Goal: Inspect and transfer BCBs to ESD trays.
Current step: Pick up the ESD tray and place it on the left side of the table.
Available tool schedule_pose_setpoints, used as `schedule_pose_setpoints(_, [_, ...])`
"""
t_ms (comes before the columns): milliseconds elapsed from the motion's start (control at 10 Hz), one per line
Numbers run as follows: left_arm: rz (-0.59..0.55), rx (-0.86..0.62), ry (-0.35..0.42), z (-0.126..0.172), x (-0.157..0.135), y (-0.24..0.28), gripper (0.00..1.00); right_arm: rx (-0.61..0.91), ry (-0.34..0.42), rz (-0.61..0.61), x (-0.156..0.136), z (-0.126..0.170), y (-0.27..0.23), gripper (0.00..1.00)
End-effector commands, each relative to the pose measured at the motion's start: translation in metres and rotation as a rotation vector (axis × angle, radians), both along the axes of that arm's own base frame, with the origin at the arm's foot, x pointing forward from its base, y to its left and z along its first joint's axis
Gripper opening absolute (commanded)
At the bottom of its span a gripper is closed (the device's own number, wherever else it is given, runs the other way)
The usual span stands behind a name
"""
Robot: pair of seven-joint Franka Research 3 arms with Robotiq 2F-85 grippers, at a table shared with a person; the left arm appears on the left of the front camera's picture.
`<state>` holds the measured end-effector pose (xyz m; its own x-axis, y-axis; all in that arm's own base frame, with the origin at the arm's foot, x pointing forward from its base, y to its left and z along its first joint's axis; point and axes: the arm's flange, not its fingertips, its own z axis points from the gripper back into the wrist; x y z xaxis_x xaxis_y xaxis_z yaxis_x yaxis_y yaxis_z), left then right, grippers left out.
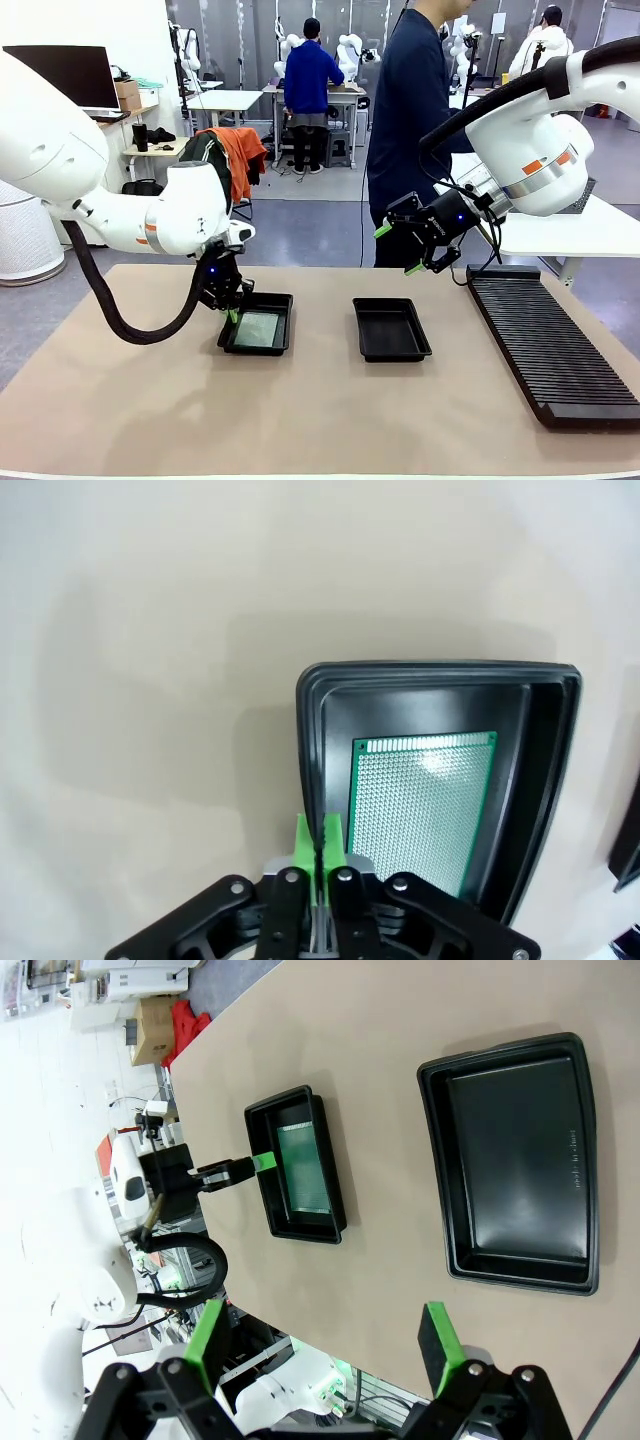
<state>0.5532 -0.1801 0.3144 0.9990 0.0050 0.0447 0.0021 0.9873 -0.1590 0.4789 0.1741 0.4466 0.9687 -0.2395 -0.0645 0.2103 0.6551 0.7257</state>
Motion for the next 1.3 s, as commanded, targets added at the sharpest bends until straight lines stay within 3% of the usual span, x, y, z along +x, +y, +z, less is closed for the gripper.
schedule_pose_setpoints(0, [-0.015, -0.125, 0.051, 0.007, 0.006, 0.024, 0.04, -0.019, 0.005, -0.019, 0.0, 0.002, 0.0, 1.0])
schedule_pose_setpoints(500, [-0.019, -0.289, 0.048, 0.013, 0.012, 0.069, 0.04, -0.019, 0.005, -0.019, 0.0, 0.002, 0.0, 1.0])
schedule_pose_setpoints(800, [0.005, -0.247, -0.057, 0.036, -0.008, 0.126, 0.04, -0.019, 0.005, -0.019, 0.0, 0.002, 0.0, 1.0])
schedule_pose_setpoints(1200, [0.072, -0.174, -0.093, 0.056, -0.034, 0.233, 0.04, -0.019, 0.005, -0.019, 0.0, 0.002, 0.0, 1.0])
